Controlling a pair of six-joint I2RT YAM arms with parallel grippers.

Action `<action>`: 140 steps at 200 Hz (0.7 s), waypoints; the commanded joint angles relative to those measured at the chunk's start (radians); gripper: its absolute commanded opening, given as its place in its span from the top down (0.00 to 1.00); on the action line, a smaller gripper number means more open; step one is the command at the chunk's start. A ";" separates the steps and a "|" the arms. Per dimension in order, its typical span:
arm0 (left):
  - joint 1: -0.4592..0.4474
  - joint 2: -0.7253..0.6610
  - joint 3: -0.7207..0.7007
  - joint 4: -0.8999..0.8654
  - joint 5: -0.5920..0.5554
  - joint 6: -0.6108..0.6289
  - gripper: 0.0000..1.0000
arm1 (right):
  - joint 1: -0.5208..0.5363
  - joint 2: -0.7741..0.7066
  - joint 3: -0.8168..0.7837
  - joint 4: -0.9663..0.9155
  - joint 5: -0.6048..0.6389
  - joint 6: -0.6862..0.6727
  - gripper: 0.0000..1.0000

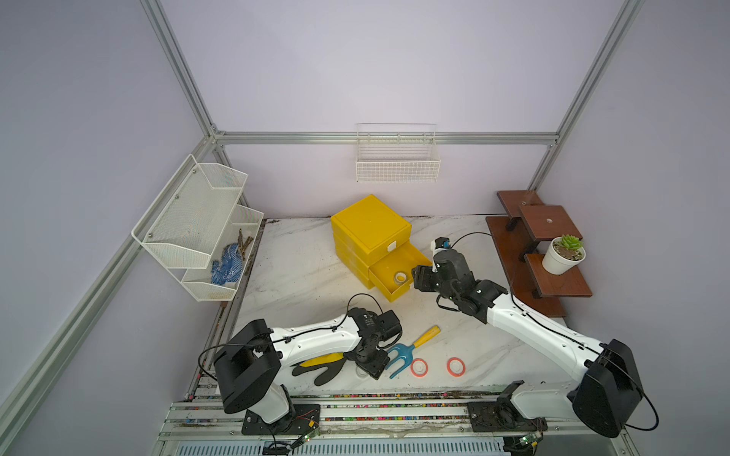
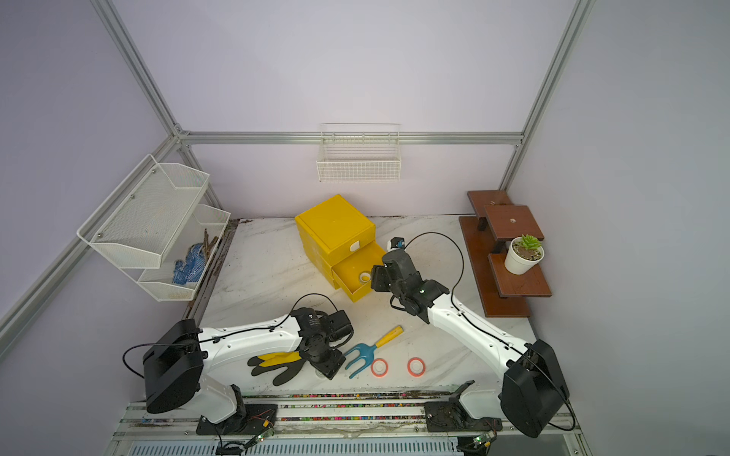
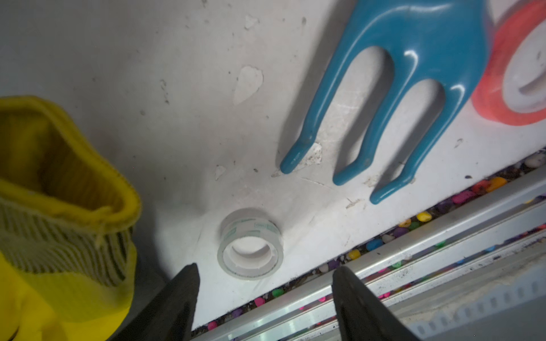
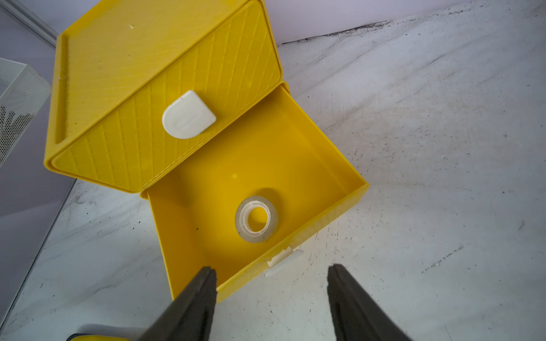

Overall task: Place the transparent tape into the drawer according to color
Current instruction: Pick up the tape at the center of the board.

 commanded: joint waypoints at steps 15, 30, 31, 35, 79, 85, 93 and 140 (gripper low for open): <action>-0.002 0.005 -0.052 0.016 -0.038 -0.048 0.26 | -0.012 -0.023 0.011 -0.017 0.002 -0.013 0.35; -0.003 0.005 -0.067 0.038 -0.028 -0.054 0.26 | -0.014 -0.026 0.010 -0.016 0.001 -0.014 0.35; -0.003 0.006 -0.067 0.039 -0.027 -0.054 0.26 | -0.013 -0.026 0.010 -0.016 0.002 -0.014 0.35; -0.003 0.007 -0.071 0.047 -0.024 -0.055 0.26 | -0.015 -0.028 0.008 -0.016 0.004 -0.013 0.35; -0.002 0.048 -0.063 0.053 0.011 -0.017 0.35 | -0.025 -0.051 -0.001 -0.014 0.011 -0.009 0.35; -0.002 0.054 -0.062 0.052 0.012 -0.012 0.37 | -0.025 -0.053 -0.001 -0.014 0.011 -0.009 0.35; 0.000 0.063 -0.059 0.052 0.015 -0.006 0.40 | -0.026 -0.054 -0.002 -0.014 0.012 -0.008 0.35; 0.000 0.064 -0.049 0.044 -0.024 0.007 0.61 | -0.031 -0.058 -0.009 -0.013 0.013 0.005 0.35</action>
